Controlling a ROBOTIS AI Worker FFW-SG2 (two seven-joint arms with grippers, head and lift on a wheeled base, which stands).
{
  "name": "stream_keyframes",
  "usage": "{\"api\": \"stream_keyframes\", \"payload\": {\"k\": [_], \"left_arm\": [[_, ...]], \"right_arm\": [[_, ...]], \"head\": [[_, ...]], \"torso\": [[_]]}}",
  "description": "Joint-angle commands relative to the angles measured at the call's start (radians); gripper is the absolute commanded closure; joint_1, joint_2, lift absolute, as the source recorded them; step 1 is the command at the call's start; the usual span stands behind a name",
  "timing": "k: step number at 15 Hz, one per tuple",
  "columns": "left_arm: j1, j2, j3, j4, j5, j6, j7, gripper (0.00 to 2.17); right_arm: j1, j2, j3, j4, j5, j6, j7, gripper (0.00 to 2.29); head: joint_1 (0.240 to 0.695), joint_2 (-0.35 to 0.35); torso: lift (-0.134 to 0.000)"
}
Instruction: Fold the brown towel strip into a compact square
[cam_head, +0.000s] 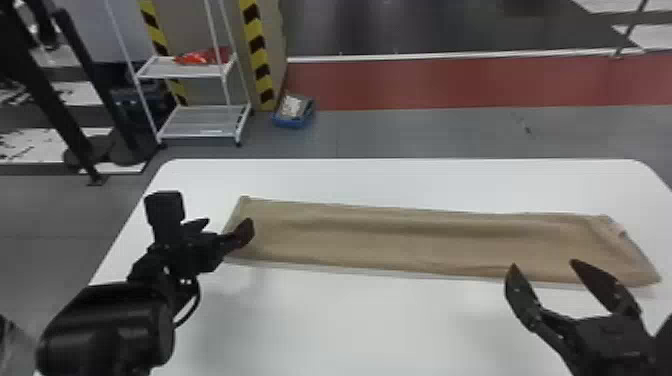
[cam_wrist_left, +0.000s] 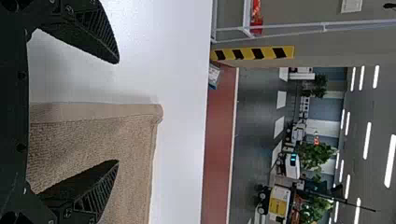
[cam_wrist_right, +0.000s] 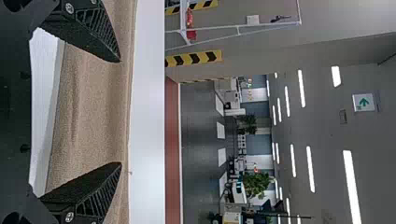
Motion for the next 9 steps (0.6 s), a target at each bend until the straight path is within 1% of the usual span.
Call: {"api": "stream_keyframes", "payload": {"k": [1, 2, 3, 4, 5, 6, 8, 9], "left_arm": [[-0.012, 0.006, 0.002, 0.032, -0.023, 0.0, -0.001, 0.21], [-0.012, 0.008, 0.004, 0.035, -0.021, 0.0, -0.004, 0.22], [-0.012, 0.008, 0.004, 0.035, -0.017, 0.006, -0.009, 0.3], [-0.011, 0.008, 0.004, 0.035, -0.013, 0.034, -0.015, 0.33], [-0.009, 0.008, 0.005, 0.034, -0.009, 0.043, -0.032, 0.33], [-0.006, 0.008, 0.005, 0.028, -0.007, 0.043, -0.036, 0.41], [0.002, 0.008, 0.005, 0.017, -0.006, 0.049, -0.053, 0.43], [0.003, 0.008, 0.007, 0.009, -0.006, 0.055, -0.059, 0.69]], "right_arm": [[0.002, -0.014, 0.001, -0.002, -0.009, 0.003, 0.0, 0.1], [0.002, -0.017, 0.001, -0.002, -0.01, 0.003, 0.001, 0.1], [0.0, -0.019, 0.001, -0.002, -0.01, 0.003, 0.0, 0.1], [-0.001, -0.019, 0.001, -0.002, -0.01, 0.009, 0.001, 0.1], [-0.005, -0.017, 0.001, -0.002, -0.007, 0.012, 0.001, 0.1], [-0.008, -0.017, 0.004, -0.002, -0.005, 0.015, 0.0, 0.1], [-0.012, -0.017, 0.007, -0.001, -0.004, 0.018, 0.0, 0.1], [-0.015, -0.017, 0.009, -0.001, -0.004, 0.018, 0.0, 0.1]], "head": [[0.695, 0.092], [0.695, 0.093], [0.695, 0.098], [0.695, 0.1], [0.695, 0.1], [0.695, 0.099], [0.695, 0.095], [0.695, 0.094]], "torso": [[-0.116], [-0.116], [-0.116], [-0.116], [-0.116], [-0.116], [-0.116], [-0.116]]}}
